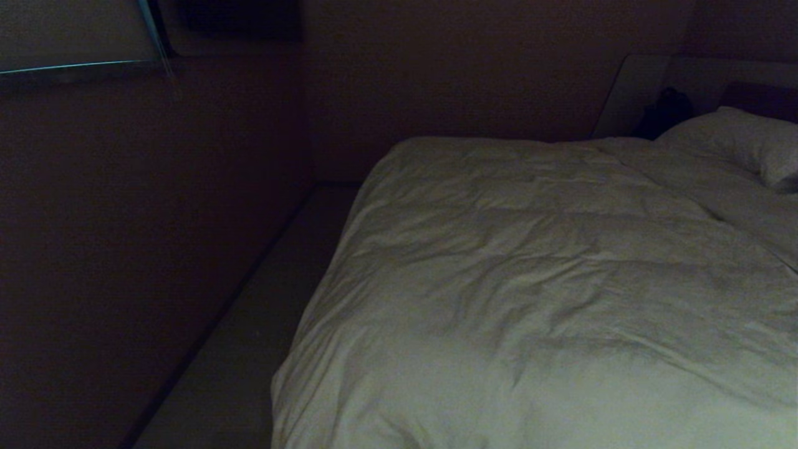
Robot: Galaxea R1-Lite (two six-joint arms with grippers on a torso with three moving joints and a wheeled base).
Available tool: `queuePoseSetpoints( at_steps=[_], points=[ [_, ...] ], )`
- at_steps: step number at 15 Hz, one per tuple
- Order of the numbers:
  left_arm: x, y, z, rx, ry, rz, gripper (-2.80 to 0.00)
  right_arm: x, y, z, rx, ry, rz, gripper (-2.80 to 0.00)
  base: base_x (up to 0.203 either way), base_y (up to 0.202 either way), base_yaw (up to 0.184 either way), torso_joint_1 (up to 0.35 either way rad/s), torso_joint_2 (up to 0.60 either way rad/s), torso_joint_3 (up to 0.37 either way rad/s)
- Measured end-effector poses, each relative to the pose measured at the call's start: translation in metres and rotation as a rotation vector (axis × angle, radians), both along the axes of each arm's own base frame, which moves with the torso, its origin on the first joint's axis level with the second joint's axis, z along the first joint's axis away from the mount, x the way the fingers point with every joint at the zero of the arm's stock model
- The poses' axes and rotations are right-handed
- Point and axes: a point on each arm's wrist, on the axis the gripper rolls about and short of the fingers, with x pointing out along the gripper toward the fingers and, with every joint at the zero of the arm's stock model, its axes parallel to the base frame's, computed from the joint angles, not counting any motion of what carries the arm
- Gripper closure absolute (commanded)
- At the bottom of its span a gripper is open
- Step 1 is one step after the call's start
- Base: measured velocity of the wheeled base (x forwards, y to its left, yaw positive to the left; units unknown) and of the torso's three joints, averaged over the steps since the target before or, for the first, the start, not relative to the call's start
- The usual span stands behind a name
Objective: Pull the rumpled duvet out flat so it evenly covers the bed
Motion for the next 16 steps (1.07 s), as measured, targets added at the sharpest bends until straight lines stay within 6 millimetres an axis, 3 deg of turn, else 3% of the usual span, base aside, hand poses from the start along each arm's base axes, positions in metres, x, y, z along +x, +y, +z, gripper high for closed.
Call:
queuePoseSetpoints(
  at_steps=[5, 16],
  points=[
    [0.008, 0.006, -0.018, 0.063, 0.029, 0.268, 0.0, 0.0, 0.0, 0.0, 0.0, 0.0, 0.0, 0.0, 0.0, 0.0, 0.0, 0.0, 0.0, 0.0],
    [0.011, 0.006, -0.031, 0.067, 0.085, 0.267, 0.0, 0.0, 0.0, 0.0, 0.0, 0.0, 0.0, 0.0, 0.0, 0.0, 0.0, 0.0, 0.0, 0.0]
  ],
)
